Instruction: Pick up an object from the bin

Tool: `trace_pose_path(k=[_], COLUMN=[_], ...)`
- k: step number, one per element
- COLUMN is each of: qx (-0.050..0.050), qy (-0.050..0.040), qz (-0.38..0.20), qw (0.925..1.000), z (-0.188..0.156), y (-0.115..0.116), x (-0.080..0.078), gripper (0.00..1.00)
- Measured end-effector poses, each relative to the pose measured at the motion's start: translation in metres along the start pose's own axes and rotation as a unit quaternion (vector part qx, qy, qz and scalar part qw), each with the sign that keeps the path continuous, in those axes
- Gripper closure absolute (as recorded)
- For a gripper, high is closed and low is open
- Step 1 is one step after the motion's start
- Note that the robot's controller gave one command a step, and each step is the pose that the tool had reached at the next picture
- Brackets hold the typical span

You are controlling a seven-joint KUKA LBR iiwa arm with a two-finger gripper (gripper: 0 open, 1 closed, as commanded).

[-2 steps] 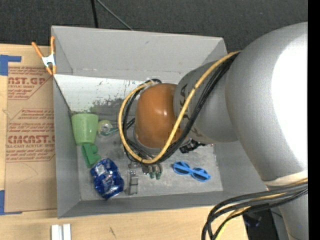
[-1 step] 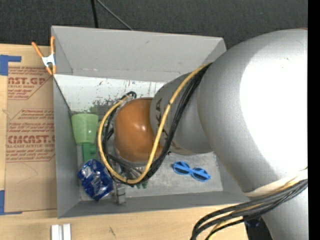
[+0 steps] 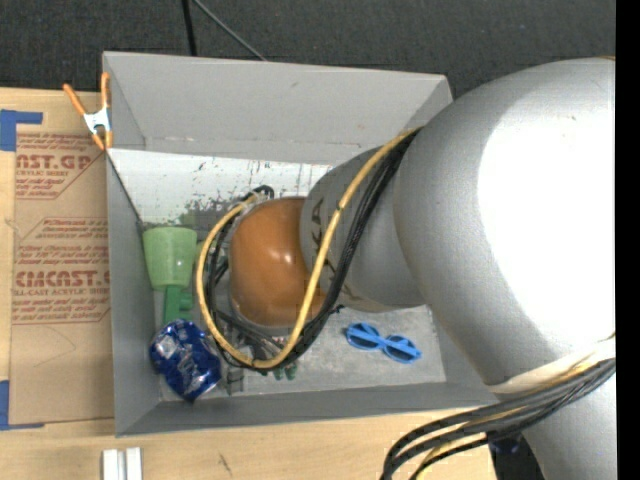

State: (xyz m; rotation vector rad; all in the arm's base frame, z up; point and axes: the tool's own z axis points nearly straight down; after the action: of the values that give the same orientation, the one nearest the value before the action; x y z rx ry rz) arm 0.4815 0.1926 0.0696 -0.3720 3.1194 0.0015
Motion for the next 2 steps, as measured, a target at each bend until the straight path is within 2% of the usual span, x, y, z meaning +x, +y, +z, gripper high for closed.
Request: trace_pose_path(k=[1, 2], qx=[0.000, 0.000], qy=[-0.0052, 0.0012], qz=[-0.003, -0.153], qw=[1.0000, 0.9882], z=[-0.157, -0.065], y=[-0.014, 0.048], x=[-0.016, -0.038], gripper=[1.00, 1.00])
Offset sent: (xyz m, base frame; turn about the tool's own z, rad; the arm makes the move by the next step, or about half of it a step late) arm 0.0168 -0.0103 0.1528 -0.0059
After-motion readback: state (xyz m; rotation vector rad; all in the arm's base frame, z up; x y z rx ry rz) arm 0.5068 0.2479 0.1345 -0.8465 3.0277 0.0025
